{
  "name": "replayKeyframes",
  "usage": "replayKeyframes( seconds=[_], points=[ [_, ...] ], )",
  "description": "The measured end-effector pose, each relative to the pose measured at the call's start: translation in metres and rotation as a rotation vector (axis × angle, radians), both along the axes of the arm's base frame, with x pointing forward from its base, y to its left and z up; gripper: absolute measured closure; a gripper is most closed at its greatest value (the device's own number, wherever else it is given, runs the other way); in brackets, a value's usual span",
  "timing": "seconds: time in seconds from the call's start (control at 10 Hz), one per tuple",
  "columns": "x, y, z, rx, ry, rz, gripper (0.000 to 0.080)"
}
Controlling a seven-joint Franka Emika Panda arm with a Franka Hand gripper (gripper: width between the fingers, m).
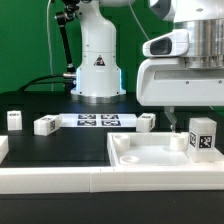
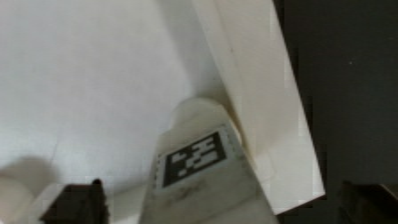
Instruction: Assemble square table
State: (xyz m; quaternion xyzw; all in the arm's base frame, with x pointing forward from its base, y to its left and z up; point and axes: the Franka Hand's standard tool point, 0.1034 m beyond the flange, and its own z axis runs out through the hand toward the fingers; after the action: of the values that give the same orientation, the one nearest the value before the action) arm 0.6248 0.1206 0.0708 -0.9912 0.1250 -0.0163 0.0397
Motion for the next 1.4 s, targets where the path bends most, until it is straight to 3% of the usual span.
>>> replayKeyframes(
  seconds=[0.6, 0.8, 1.1, 1.4],
  points=[
    [0.0006, -0.0041, -0.0003, -0.016, -0.024, 0.325, 0.0177],
    [0.0007, -0.0042, -0.0004, -0.016, -0.024, 0.324, 0.0515],
    [0.0007, -0.004, -0.0004, -0.011, -0.02, 0.266, 0.0512],
    [0.0011, -0.004, 0.0005, 0.003, -0.013, -0.009, 0.0512]
  ],
)
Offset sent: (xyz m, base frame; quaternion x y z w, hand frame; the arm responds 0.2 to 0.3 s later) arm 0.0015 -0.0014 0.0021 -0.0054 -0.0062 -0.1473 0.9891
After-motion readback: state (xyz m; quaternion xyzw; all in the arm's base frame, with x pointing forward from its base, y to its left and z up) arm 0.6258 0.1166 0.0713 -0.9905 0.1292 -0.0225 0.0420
